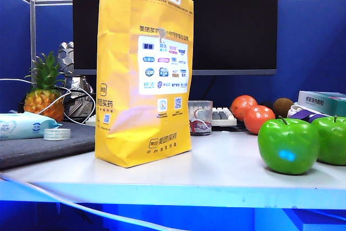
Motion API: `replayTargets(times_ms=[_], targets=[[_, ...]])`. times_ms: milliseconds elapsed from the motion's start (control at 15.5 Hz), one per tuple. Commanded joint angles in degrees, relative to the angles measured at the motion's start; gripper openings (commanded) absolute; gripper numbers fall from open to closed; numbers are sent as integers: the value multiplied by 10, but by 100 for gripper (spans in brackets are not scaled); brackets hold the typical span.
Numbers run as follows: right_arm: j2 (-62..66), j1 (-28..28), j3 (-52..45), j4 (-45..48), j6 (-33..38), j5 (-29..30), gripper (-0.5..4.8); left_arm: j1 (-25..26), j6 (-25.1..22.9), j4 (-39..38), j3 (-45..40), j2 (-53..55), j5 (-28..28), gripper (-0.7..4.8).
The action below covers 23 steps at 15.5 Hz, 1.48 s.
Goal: Pick up the green apple and throw it into the yellow paper bag.
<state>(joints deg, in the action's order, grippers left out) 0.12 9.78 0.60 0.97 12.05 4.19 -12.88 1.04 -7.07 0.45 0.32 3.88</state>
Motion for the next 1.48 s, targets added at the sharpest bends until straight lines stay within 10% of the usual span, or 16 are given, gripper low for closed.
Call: replayTargets(times_ms=[64,193,322,515,1158,1479], targets=[[0,1,-5,9,2,8,479,0,32,8,1,-1,2,434],[0,1,-5,9,2,7,479,0,45,35,3,-1,15,434],[0,1,-5,56,7,37,479,0,176,110,40,0,99,435],[0,1,-3,139,12,60,479,0,175,93,107,10,141,435],[302,1,213,35,-56,-131,479,-22,-42,8,449,438,236,434],[628,1,361,-59,-139,-114,479,-343,-196,-126,577,537,-71,434]])
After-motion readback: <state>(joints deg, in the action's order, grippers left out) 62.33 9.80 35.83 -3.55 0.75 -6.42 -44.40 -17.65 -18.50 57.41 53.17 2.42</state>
